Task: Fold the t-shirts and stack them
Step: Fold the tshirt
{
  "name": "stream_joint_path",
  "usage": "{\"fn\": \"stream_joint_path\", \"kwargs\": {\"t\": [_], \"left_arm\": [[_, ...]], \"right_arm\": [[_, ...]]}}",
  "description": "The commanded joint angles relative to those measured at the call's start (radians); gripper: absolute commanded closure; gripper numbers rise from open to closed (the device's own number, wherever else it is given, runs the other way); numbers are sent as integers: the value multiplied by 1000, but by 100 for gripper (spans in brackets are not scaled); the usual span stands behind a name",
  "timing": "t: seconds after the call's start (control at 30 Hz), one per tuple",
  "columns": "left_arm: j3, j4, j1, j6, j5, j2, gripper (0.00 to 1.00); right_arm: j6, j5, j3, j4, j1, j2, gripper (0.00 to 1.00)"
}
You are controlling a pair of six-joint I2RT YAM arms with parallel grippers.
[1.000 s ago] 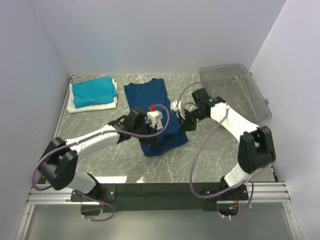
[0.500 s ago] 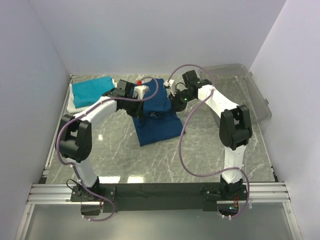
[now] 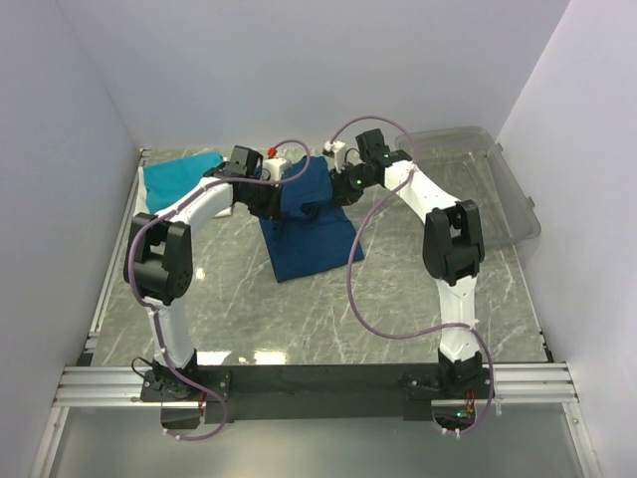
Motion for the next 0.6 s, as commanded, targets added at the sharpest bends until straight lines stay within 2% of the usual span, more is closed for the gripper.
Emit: {"fn": "stream_joint_path", "kwargs": {"t": [0.0, 0.27, 0.57], "left_arm": [[61, 5, 25, 31, -4, 10, 99], [112, 16, 45, 26, -12, 46, 99], [132, 22, 51, 19, -22, 82, 99]], "right_arm": [[76, 25, 85, 70, -6, 27, 100], [128, 54, 184, 70, 4, 92, 100], [144, 74, 197, 74, 9, 120, 100]]}}
